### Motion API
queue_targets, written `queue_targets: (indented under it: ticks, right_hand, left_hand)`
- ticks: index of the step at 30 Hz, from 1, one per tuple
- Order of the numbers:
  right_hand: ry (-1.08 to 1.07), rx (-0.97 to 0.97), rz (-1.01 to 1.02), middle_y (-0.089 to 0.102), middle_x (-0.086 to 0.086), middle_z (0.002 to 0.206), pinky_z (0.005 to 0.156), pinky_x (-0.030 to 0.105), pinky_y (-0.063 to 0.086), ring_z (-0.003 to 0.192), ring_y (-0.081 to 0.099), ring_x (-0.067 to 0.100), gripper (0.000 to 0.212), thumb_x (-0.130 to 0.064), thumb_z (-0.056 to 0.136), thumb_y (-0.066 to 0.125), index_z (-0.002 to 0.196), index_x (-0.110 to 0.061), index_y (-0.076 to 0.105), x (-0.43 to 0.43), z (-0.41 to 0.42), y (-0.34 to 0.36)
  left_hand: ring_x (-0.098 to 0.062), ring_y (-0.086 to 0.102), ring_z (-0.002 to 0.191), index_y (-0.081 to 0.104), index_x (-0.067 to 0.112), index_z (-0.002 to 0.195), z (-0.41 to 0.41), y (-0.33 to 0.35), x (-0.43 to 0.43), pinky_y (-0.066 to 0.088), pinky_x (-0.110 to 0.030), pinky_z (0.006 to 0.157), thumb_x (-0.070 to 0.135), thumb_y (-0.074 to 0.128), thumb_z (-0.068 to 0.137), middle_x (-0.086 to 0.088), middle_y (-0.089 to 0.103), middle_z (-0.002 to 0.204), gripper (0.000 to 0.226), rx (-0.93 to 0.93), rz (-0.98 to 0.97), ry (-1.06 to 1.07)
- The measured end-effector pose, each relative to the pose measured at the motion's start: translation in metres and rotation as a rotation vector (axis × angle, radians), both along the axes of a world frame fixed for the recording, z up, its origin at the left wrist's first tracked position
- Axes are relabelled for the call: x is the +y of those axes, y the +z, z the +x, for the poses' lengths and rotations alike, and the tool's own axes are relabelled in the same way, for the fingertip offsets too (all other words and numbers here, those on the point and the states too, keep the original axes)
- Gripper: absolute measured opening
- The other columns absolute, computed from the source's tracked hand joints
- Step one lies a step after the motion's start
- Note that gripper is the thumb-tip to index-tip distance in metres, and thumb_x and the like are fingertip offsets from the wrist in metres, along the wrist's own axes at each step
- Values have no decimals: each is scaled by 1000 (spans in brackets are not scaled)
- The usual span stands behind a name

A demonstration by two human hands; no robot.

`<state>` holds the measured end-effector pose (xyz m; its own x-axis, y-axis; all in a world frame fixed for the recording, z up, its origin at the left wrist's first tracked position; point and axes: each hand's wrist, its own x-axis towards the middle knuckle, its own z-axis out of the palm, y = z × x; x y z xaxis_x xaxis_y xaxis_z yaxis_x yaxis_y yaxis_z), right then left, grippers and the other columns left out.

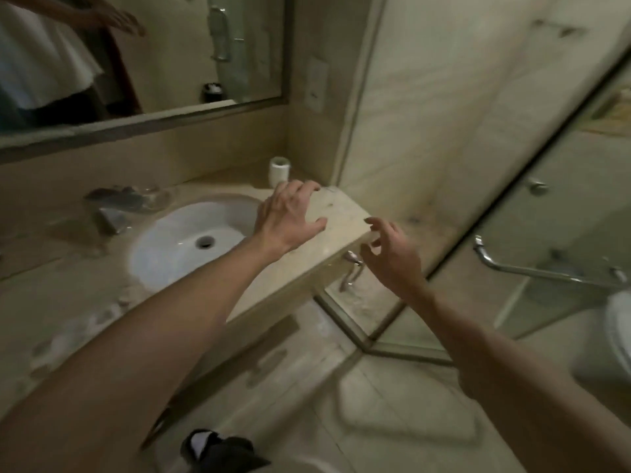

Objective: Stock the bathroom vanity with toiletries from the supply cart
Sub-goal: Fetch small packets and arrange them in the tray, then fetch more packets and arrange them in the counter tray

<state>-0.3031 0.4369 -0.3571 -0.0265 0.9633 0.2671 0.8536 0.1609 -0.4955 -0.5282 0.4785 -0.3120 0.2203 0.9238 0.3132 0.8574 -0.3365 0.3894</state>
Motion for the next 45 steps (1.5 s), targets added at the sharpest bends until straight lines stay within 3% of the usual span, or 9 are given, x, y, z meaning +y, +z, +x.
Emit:
queue_targets:
  ticks: [4,8,15,18,25,29,35,45]
  right_hand:
    - [-229,24,27,60,3,121,79,39,55,88,67,19,50,-21,85,70,134,-21,57,-62,102,24]
    - [-462,4,45,60,3,123,83,40,55,90,66,18,50,-24,85,68,134,-22,57,-133,200,44]
    - [-927,-21,-15,61,9,123,91,46,54,104,65,30,47,-27,85,65,131,-18,60,-288,330,59]
    - [-1126,-40,-46,58,8,128,93,42,52,110,62,30,50,-28,86,66,134,-19,57,-351,368,68]
    - [-1508,-20,-118,52,7,140,93,39,51,113,61,29,59,-31,88,64,144,-22,47,-490,430,85]
    - [-1707,-27,-103,51,7,141,95,40,51,119,58,29,59,-31,90,64,145,-22,46,-565,465,104]
    - [-2003,-16,10,53,5,136,94,41,52,110,63,27,56,-32,89,66,141,-25,47,-669,512,138]
    - [-2343,73,86,52,7,134,90,44,54,109,62,28,52,-33,95,64,142,-23,45,-823,491,132]
  left_hand:
    - [-27,51,121,54,20,138,122,20,-29,36,-32,95,44,70,85,-5,60,128,61,6,7,-222]
    - [-25,49,122,52,28,135,231,25,-59,52,-41,89,52,70,82,-1,58,125,61,33,-12,-411]
    - [-26,49,121,54,25,133,415,37,-138,51,-40,90,53,68,82,-4,59,124,59,112,66,-832]
    - [-27,50,121,52,23,135,487,50,-183,50,-41,85,51,67,84,-5,60,128,61,94,129,-985]
    - [-29,49,117,52,20,133,630,67,-299,43,-36,73,51,67,84,-7,60,126,60,73,180,-1300]
    - [-30,48,122,48,21,140,706,86,-366,50,-39,82,52,65,87,-8,57,131,64,33,204,-1482]
    - [-28,48,124,46,23,141,809,116,-472,50,-40,78,53,64,88,-6,58,133,63,-12,274,-1691]
    - [-29,48,125,49,19,140,873,113,-659,52,-41,87,49,69,86,-9,58,135,64,-54,345,-2079]
